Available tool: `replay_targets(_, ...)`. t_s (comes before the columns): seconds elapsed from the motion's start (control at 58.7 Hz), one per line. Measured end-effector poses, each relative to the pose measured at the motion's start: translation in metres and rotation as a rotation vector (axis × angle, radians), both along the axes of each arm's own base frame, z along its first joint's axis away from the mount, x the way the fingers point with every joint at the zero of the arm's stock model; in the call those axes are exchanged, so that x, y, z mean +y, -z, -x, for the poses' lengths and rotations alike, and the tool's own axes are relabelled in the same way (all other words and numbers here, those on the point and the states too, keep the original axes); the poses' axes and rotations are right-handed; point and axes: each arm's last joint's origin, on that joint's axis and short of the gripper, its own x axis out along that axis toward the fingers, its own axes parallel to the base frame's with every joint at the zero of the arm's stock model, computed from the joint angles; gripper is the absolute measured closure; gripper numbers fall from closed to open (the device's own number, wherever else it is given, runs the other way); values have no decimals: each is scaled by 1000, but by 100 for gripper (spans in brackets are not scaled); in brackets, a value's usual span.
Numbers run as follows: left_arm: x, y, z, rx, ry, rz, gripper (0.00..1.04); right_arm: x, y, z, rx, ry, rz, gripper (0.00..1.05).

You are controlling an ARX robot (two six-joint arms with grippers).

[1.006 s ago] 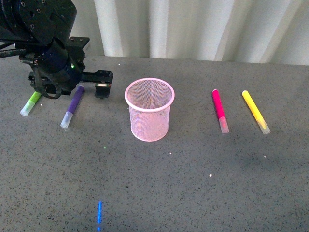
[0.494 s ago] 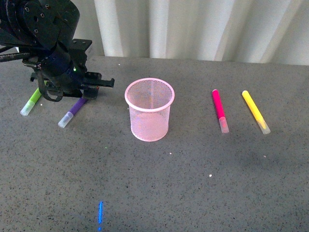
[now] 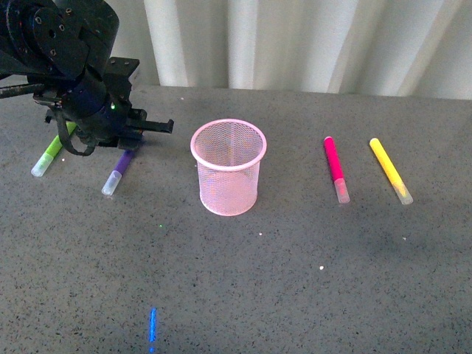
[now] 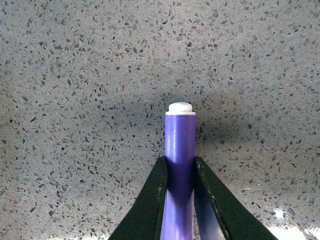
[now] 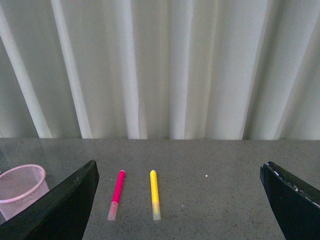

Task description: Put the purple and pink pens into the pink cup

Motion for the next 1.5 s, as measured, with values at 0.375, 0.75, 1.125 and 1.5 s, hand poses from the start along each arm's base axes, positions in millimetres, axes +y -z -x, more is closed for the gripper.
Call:
replay_targets(0.375,10,-47,-8,-159,-10,45,93,0,0,0,0,0,0,7)
replay_targets(0.75,34,-145,39,-575,-110,289,93,0,0,0,0,0,0,7)
replay_targets(1.125,-40,-143,117,-818,-127,585,93,0,0,0,0,0,0,7)
replay_targets(1.5,-82,-90,123,-861,-146,757,93,0,0,0,0,0,0,7)
